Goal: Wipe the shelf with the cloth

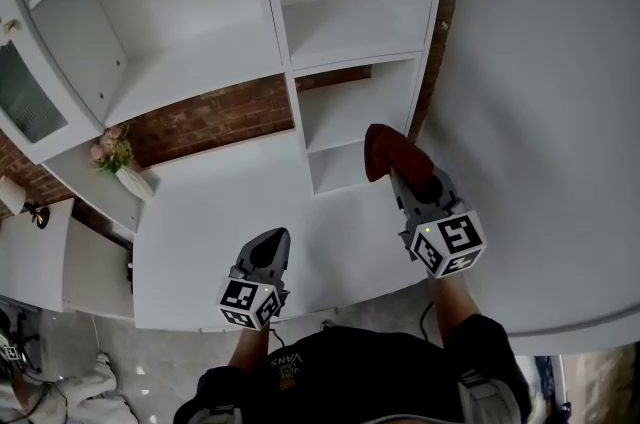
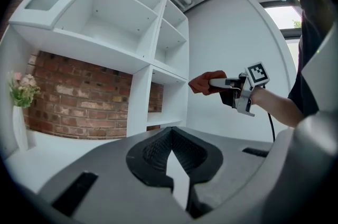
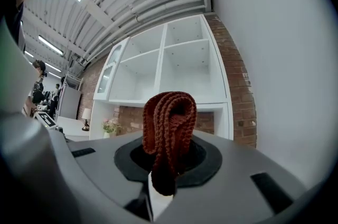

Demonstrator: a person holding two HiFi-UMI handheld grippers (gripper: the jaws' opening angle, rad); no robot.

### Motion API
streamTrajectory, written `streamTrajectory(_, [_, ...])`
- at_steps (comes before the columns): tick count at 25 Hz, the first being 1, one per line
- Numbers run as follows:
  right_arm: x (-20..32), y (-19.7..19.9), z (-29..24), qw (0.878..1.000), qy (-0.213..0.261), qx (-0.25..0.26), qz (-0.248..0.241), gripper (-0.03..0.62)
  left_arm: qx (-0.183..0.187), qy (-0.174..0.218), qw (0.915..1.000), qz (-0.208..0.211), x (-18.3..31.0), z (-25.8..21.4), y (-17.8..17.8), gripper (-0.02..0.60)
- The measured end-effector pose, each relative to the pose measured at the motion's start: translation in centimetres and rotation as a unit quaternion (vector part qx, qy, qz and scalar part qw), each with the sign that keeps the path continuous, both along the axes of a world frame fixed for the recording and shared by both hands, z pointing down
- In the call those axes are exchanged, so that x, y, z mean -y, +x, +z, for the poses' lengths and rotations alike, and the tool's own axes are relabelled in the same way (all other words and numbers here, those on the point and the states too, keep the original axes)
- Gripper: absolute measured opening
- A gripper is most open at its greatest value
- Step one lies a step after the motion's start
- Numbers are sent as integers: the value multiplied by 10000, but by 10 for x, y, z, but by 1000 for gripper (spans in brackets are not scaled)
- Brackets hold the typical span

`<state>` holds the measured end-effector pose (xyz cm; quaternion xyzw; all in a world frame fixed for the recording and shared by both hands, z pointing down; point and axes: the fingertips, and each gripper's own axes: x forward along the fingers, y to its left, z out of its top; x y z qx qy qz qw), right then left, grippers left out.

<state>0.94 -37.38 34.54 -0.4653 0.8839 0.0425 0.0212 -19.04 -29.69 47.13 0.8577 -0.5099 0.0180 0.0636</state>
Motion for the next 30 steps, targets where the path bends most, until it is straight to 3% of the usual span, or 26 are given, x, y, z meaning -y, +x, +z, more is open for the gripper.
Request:
streamTrajectory(6, [35,-26,-55,9986,511,-84,50,69,-29,61,9998,192,17,-2,-24,5])
streamTrajectory(17, [110,-68,-150,9881,1259,-881,21,69,-255,28,9996,-91,26,-3,-36,5])
streamTrajectory(30, [201,-125,-183,9763,884,-1920,-461,69,-390,128,9979,-508,40,-8,-19,5])
